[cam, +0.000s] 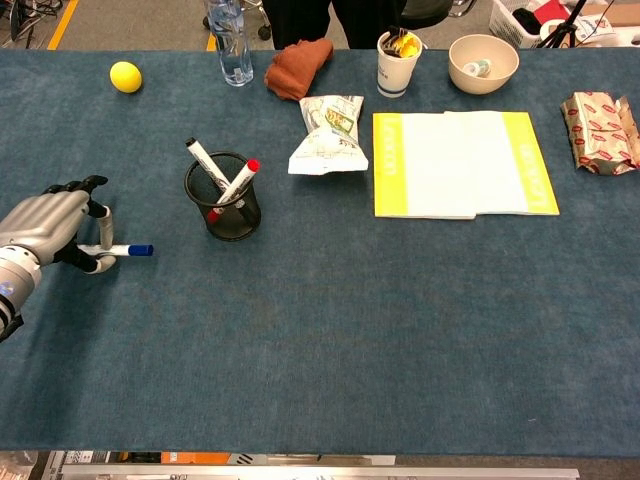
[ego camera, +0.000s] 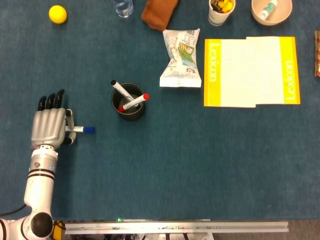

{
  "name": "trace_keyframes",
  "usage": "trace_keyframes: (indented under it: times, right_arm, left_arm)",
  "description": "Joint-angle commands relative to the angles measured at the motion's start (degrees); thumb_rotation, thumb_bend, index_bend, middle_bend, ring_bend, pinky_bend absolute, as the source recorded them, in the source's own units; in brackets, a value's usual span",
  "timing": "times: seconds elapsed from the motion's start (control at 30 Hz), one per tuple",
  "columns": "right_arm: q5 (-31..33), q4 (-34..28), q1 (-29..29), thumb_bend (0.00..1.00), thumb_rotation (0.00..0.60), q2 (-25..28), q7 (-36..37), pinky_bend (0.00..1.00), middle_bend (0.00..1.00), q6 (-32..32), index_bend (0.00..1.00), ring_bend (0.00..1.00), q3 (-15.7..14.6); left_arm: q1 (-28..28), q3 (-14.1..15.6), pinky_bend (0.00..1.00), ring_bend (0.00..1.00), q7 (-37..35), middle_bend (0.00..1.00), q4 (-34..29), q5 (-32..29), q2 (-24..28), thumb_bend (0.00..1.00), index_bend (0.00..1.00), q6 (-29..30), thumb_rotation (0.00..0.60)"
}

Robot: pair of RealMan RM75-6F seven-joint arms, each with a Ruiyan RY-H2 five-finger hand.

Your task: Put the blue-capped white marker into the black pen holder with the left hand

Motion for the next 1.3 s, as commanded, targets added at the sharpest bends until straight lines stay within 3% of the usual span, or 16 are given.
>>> trace_keyframes:
  times: [0.03, 0.7, 1.0, 1.3]
  right_arm:
    - [-0.1, 0.0, 0.0, 0.13, 0.600, 0.0, 0.0, 0.43, 0.38, 0.1, 0.36, 0.30, 0.0]
    - [-0.3, -0.2, 0.0, 0.13, 0.600, 0.0, -0.4, 0.43, 0.38, -0.1, 0.36, 0.30, -0.2]
    - [-0.3, -0.2, 0.0, 0.13, 0.600, 0.0, -0.4, 0.43, 0.38, -0.2, 0.36, 0.30, -0.3]
    - [-0.2, -0.2, 0.2, 0.13, 0.600, -0.1, -0.6, 0.43, 0.38, -0.7, 0.36, 0.30, -0.4]
  left_arm:
    - [0.3, 0.1, 0.00, 0.00, 0.2, 0.00, -1.5, 1.2, 0.7, 0.28, 0.64, 1.1, 0.600]
    - [1.5, -2.1, 0.00, 0.00, -0.7, 0.00, -16.3, 10.5, 7.2, 0.28, 0.64, 8.6, 0.600]
    - [0.9, -3.3, 0.00, 0.00, -3.4, 0.00, -20.0, 12.2, 7.4, 0.29, 0.64, 7.6, 0.600]
    - [-0.4, -6.9, 0.01, 0.00, -12.4, 0.02, -23.3, 11.9, 6.5, 0.29, 0.66, 4.4, 0.600]
